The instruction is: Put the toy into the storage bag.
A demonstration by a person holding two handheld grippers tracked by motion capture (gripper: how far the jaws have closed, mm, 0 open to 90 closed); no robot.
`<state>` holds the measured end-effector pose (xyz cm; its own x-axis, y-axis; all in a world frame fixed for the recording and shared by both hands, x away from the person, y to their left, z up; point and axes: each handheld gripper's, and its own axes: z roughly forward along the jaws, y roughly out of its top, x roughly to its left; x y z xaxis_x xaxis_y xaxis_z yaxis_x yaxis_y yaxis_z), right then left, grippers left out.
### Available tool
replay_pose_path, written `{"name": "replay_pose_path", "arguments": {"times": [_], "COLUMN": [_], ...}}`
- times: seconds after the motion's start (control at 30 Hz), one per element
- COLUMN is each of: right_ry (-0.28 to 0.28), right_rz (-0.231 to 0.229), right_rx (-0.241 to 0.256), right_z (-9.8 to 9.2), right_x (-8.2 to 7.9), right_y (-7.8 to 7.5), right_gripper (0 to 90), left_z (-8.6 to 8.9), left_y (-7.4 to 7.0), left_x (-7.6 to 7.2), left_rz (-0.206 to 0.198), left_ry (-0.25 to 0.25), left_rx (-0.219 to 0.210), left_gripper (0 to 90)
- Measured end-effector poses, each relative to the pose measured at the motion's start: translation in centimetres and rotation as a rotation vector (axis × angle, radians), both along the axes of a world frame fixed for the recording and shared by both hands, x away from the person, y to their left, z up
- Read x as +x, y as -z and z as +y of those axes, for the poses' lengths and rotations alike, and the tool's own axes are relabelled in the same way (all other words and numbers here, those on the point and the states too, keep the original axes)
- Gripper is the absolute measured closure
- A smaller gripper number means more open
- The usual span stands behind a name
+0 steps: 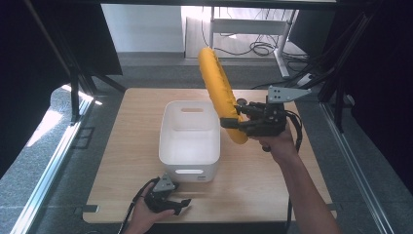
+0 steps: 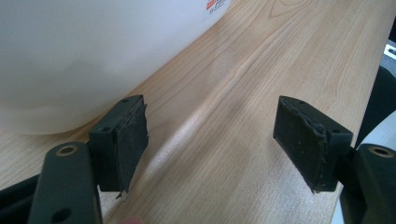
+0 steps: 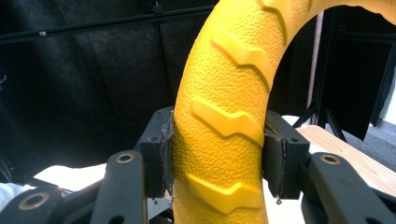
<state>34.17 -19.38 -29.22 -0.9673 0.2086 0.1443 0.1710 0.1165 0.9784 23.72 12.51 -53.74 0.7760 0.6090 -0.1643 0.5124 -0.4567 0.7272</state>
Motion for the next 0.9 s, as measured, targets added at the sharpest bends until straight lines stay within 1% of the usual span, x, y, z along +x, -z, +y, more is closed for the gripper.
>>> {"name": "replay_pose_path", "arguments": {"times": [0.07,0.3,0.63,0.73,0.8,0.87,0.9], "right_ry": [-0.006,-0.019,-0.038,-0.05,-0.059,-0.073,-0.078], "right_rz": [-0.006,-0.005,-0.008,-0.007,-0.014,-0.006,-0.011], "right_rx": [0.0,0.005,-0.003,-0.003,-0.002,0.006,0.006], "right_z": [0.2,0.6,1.9,2.3,2.6,2.9,3.1], "right_x": [0.0,-0.2,-0.2,-0.3,-0.3,-0.5,-0.5], "right_y": [-0.1,-0.1,-0.3,-0.5,-0.6,-0.7,-0.7], "right_gripper": [51.4,51.4,51.4,51.4,51.4,51.4,51.4], "left_z": [0.0,0.0,0.1,0.2,0.2,0.2,0.3], "left_y": [0.0,0.0,-0.1,-0.1,-0.1,-0.1,-0.1], "left_x": [0.0,0.0,0.0,0.0,0.1,0.1,0.1], "left_rz": [-0.001,-0.001,-0.002,-0.002,-0.002,-0.003,-0.003], "left_ry": [-0.001,0.002,0.002,0.002,-0.001,-0.002,-0.002], "left_rx": [-0.004,0.002,-0.001,-0.002,-0.005,-0.006,-0.006], "left_gripper": [26.1,26.1,26.1,26.1,26.2,26.1,26.1]}}
